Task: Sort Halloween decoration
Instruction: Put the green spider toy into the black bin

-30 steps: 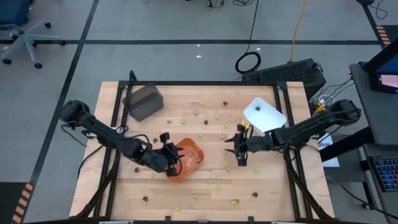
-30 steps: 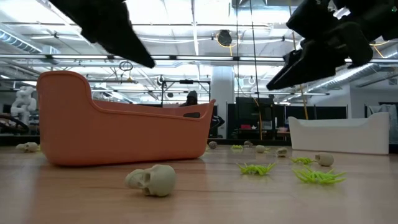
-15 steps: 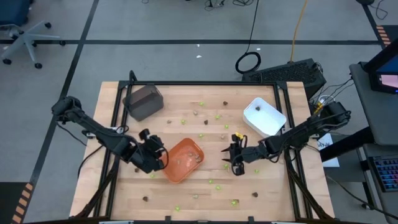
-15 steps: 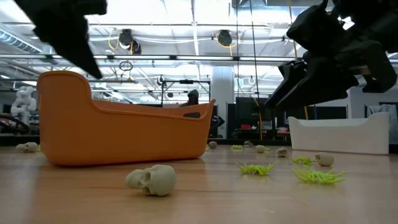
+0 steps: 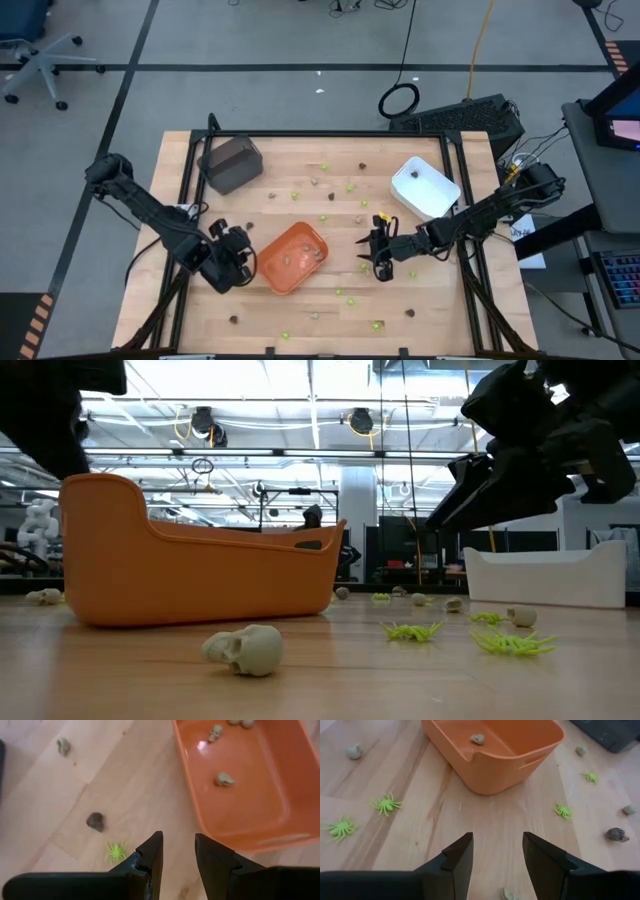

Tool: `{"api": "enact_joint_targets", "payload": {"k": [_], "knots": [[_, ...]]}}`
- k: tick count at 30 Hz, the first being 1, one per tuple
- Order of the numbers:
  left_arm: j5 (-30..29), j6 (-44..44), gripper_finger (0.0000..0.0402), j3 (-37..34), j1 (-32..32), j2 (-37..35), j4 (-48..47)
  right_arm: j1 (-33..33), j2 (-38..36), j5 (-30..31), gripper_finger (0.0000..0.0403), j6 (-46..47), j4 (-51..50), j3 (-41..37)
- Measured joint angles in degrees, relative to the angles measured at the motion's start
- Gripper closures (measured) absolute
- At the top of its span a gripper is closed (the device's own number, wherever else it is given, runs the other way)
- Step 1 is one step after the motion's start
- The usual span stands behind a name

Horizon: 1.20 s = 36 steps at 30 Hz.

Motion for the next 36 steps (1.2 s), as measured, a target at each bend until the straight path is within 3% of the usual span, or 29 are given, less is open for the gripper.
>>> {"api": "enact_joint_targets", "payload": {"k": [10,15,18,22,36], "knots": [[1.68,-1.94,0.0290,-2.51,-1.16,2.84,-5.10,0.00,0.00,-0.11,0.0248,0.70,-0.34,0.00],[3.63,-3.34,0.0290,-8.84,-1.22,2.84,-0.01,0.00,0.00,-0.13,0.0248,1.31,-1.02,0.00],[1.64,-3.35,0.0290,-10.78,-0.96,2.83,1.01,0.00,0.00,-0.14,0.0248,1.47,-1.51,0.00],[0.47,-3.10,0.0290,-12.69,1.39,2.82,-0.09,0.00,0.00,-0.15,0.0248,1.27,-1.57,0.00],[6.33,9.62,0.0290,-16.24,11.23,2.82,6.64,0.00,0.00,-0.20,0.0248,1.49,-2.29,0.00]]}}
